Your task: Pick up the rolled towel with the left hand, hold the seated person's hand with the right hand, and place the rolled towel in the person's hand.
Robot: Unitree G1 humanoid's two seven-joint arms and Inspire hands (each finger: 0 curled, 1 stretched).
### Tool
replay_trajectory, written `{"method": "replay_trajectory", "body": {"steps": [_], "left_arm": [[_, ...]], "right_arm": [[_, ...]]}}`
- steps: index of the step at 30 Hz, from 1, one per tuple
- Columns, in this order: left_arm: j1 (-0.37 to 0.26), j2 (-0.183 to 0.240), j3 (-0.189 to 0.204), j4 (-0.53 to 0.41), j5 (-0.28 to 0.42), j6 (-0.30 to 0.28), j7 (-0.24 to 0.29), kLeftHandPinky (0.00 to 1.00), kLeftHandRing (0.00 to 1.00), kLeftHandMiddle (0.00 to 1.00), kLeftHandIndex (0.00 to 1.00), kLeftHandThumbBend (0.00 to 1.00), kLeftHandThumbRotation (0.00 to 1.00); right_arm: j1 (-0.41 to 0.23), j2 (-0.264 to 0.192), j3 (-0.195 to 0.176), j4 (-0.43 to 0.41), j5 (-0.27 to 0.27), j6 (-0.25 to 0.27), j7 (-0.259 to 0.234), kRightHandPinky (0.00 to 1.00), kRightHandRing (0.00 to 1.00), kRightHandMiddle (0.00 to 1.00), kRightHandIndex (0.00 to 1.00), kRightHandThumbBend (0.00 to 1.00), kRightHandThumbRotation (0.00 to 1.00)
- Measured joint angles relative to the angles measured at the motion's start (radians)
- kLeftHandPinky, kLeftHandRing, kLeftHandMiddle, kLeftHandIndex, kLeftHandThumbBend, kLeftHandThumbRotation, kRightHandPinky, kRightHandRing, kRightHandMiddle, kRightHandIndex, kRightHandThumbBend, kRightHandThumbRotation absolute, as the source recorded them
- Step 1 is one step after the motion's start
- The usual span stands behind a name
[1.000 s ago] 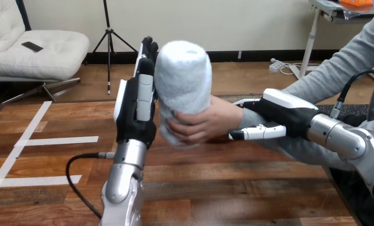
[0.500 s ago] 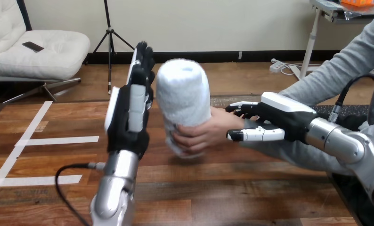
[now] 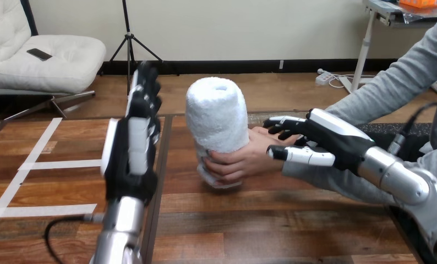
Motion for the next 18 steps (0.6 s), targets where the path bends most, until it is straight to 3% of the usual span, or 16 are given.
{"method": "replay_trajectory", "body": {"steps": [6,18], "left_arm": [[0.056,0.006,0.000,-0.036,-0.016,0.001,-0.022,1.00,1.00,1.00,0.99,0.82,1.00],[0.165,0.023,0.001,-0.106,-0.027,0.005,-0.049,1.00,0.99,0.99,0.96,0.78,1.00]], "right_arm": [[0.050,0.020,-0.036,-0.053,0.059,0.000,-0.008,0.78,0.87,0.88,0.88,1.00,1.00],[0.182,0.088,-0.122,-0.206,0.256,-0.019,0.002,0.88,0.91,0.90,0.90,0.99,1.00]]}}
